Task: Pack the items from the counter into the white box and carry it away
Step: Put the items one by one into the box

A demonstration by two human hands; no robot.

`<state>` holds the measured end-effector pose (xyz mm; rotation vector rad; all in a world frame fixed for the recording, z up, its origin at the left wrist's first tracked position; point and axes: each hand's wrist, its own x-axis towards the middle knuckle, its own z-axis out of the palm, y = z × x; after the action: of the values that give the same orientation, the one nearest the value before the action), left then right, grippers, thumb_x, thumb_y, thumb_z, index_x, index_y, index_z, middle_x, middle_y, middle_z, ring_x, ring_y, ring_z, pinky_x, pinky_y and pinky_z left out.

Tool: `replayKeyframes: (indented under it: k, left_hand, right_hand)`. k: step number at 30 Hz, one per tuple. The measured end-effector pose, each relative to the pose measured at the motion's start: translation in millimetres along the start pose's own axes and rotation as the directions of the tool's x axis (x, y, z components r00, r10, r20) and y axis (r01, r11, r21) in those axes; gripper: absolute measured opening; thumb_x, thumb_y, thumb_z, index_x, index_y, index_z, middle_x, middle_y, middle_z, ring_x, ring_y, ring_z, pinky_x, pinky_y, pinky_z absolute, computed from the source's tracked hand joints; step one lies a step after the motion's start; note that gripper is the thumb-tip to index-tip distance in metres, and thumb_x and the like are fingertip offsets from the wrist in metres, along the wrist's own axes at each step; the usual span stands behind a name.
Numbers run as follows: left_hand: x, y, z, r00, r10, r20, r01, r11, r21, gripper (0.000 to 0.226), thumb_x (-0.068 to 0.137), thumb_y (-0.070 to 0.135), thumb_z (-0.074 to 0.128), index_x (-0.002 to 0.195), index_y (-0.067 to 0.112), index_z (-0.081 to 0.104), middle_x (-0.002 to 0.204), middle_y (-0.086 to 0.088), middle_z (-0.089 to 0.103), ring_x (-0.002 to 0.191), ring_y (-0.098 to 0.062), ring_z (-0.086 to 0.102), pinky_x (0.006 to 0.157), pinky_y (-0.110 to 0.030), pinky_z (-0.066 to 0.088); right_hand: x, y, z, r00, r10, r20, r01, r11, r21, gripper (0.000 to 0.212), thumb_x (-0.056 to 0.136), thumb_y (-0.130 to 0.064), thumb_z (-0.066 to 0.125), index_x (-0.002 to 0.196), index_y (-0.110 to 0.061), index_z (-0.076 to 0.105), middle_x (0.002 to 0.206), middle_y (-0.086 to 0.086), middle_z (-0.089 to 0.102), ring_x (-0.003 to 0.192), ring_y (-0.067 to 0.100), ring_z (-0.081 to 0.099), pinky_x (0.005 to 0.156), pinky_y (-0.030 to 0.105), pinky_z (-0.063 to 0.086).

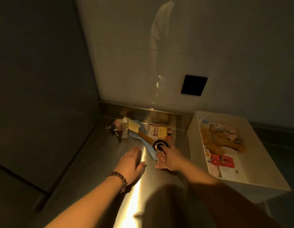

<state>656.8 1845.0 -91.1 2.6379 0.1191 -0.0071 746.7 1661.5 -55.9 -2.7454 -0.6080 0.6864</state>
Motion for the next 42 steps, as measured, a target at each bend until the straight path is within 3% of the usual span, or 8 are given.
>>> replayKeyframes:
  k: [8,15,20,24,30,34,38,42]
  left_hand:
    - [23,5,14,0.990,0.135,0.032,-0.134,0.991,-0.029,0.069,0.088,0.044,0.049,0.147,0.020,0.022,0.154,-0.002,0.024,0.141,-0.016,0.020,0.110,-0.025,0.011]
    - [49,28,35,0.965,0.244,0.098,-0.252,0.964,0.081,0.065,0.088,0.033,0.052,0.147,0.019,0.026,0.154,0.000,0.022,0.143,-0.016,0.012,0.117,-0.032,0.010]
    - [42,19,33,0.958,0.283,0.046,-0.286,0.953,0.104,0.048,0.090,0.035,0.048,0.136,0.019,0.045,0.145,0.001,0.039,0.138,-0.016,0.024,0.113,-0.029,0.014]
    - [24,0,18,0.965,0.262,-0.004,-0.260,0.959,0.115,0.031,0.093,0.036,0.041,0.104,0.018,0.064,0.110,0.001,0.061,0.108,-0.013,0.047,0.102,-0.032,0.035]
    - [0,-16,-2,0.961,0.150,-0.231,-0.132,0.987,0.090,0.026,0.093,0.034,0.046,0.074,0.023,0.060,0.072,0.009,0.051,0.070,-0.009,0.045,0.078,-0.033,0.043]
    - [13,-8,-5,0.912,-0.093,-0.398,0.099,0.995,-0.005,0.023,0.083,0.041,0.058,0.091,0.023,0.048,0.092,0.005,0.046,0.085,-0.012,0.044,0.080,-0.030,0.044]
    - [38,-7,0,0.930,-0.271,-0.250,0.260,0.963,-0.078,0.075,0.077,0.052,0.064,0.134,0.011,0.036,0.132,-0.008,0.042,0.122,-0.024,0.039,0.104,-0.039,0.038]
    - [55,-3,8,0.921,-0.360,-0.147,0.328,0.923,-0.201,0.074,0.082,0.035,0.066,0.141,0.013,0.027,0.137,-0.011,0.043,0.122,-0.026,0.045,0.100,-0.038,0.042]
  right_hand:
    - [-11,12,26,0.992,0.056,-0.117,-0.056,0.998,0.003,0.060,0.085,-0.030,0.065,0.140,-0.028,0.042,0.136,0.007,0.047,0.127,0.026,0.040,0.106,0.037,0.035]
    - [-19,20,8,0.953,0.153,-0.261,-0.098,0.972,0.214,0.058,0.083,-0.028,0.069,0.136,-0.021,0.047,0.127,0.008,0.054,0.117,0.024,0.052,0.098,0.029,0.040]
    - [-23,22,11,0.964,0.180,-0.194,-0.129,0.959,0.251,0.057,0.082,-0.029,0.070,0.133,-0.019,0.048,0.124,0.009,0.055,0.114,0.024,0.053,0.096,0.026,0.039]
    - [-24,15,19,0.974,0.148,-0.172,-0.099,0.959,0.266,0.054,0.082,-0.029,0.070,0.131,-0.018,0.051,0.121,0.010,0.056,0.110,0.024,0.054,0.086,0.021,0.036]
    - [-20,0,25,0.977,0.112,-0.181,-0.049,0.947,0.317,0.059,0.082,-0.030,0.071,0.135,-0.020,0.049,0.122,0.008,0.056,0.111,0.022,0.055,0.093,0.023,0.038]
    - [-19,-4,24,0.971,0.112,-0.213,-0.030,0.934,0.355,0.059,0.082,-0.028,0.072,0.135,-0.021,0.049,0.121,0.006,0.056,0.106,0.018,0.055,0.088,0.020,0.036]
    - [-17,-5,13,0.954,0.102,-0.281,0.005,0.934,0.357,0.058,0.080,-0.027,0.073,0.133,-0.020,0.053,0.123,0.007,0.057,0.111,0.022,0.056,0.093,0.022,0.039]
    - [-17,-4,3,0.945,0.079,-0.317,0.044,0.931,0.363,0.056,0.080,-0.025,0.073,0.132,-0.020,0.053,0.124,0.007,0.058,0.111,0.021,0.056,0.091,0.021,0.039]
